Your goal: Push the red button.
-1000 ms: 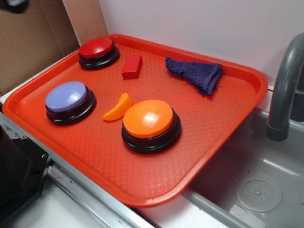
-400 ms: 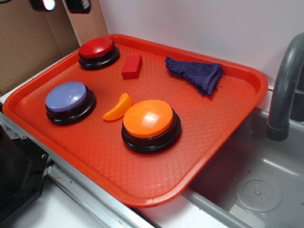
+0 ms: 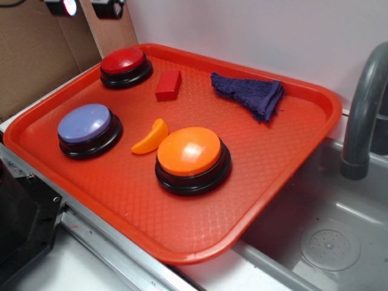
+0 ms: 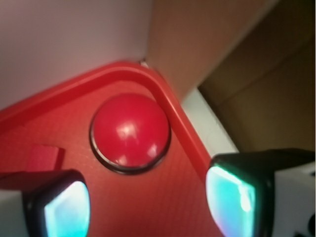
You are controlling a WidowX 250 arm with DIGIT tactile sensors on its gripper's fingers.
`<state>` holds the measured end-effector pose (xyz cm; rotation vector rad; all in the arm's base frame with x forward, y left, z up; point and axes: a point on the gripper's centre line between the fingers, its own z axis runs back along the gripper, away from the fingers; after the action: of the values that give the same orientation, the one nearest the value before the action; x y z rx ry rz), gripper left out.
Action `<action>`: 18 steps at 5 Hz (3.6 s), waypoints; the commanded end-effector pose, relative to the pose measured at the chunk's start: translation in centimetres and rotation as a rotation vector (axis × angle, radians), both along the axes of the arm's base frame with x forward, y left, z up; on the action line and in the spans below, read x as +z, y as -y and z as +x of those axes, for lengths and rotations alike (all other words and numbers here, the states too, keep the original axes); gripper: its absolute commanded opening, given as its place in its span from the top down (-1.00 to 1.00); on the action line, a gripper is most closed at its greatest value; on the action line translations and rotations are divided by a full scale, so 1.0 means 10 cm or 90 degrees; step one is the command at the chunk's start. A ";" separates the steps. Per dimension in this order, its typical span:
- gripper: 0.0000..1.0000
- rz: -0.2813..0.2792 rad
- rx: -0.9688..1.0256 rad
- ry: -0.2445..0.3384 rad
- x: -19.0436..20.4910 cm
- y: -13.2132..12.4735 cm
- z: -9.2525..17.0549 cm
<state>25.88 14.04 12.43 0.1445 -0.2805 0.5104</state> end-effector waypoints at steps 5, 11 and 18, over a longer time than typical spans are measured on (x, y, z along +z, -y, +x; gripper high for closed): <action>-1.00 -0.050 -0.010 -0.085 -0.72 -0.24 0.39; -1.00 -0.069 0.031 -0.070 0.18 -0.13 0.21; -1.00 -0.064 0.033 -0.042 0.44 0.08 0.22</action>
<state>28.41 12.80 13.78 0.0620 -0.1124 0.5748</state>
